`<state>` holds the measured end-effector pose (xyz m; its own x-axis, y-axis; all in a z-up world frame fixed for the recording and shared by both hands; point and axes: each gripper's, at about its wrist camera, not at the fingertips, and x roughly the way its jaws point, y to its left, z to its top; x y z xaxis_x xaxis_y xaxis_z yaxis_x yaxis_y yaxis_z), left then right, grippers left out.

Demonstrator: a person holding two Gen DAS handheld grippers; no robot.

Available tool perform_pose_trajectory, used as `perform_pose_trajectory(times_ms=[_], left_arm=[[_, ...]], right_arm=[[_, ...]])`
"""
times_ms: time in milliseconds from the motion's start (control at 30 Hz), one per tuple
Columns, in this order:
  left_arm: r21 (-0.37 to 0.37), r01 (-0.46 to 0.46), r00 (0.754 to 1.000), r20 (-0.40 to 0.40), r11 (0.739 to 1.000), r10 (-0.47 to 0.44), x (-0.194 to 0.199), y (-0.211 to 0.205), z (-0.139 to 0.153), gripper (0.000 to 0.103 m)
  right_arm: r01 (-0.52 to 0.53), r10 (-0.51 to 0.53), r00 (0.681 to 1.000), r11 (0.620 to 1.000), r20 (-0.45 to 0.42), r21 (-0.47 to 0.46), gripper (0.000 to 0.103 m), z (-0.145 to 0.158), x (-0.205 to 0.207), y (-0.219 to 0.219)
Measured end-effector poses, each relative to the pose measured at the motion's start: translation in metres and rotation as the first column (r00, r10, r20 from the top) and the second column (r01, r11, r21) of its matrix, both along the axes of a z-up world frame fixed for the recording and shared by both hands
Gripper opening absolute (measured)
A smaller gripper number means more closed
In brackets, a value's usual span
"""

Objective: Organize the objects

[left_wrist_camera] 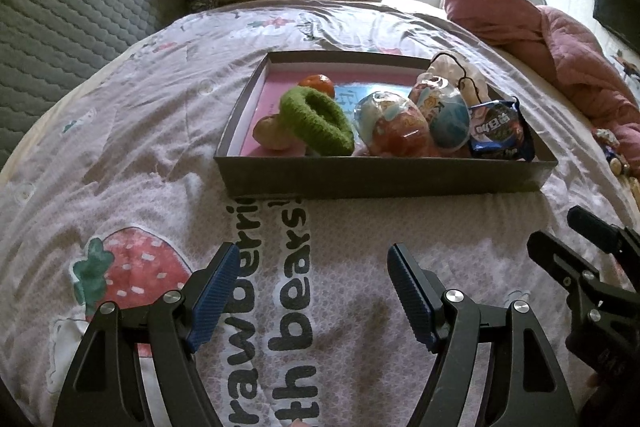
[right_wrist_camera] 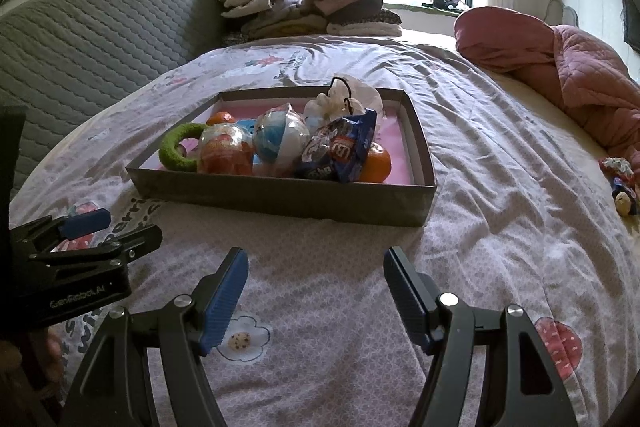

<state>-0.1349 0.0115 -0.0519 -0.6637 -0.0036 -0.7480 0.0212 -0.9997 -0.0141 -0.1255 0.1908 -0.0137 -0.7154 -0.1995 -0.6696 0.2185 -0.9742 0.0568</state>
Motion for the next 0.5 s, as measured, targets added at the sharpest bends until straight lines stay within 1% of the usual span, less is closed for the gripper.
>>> perform_pose_trajectory(times_ms=[500], left_arm=[[0.0,0.004,1.0,0.001,1.0,-0.004,0.0011,0.0019,-0.0033,0.077]], right_arm=[[0.005,-0.005,1.0,1.0,0.008,0.004,0.07,-0.0058,-0.0005,0.002]])
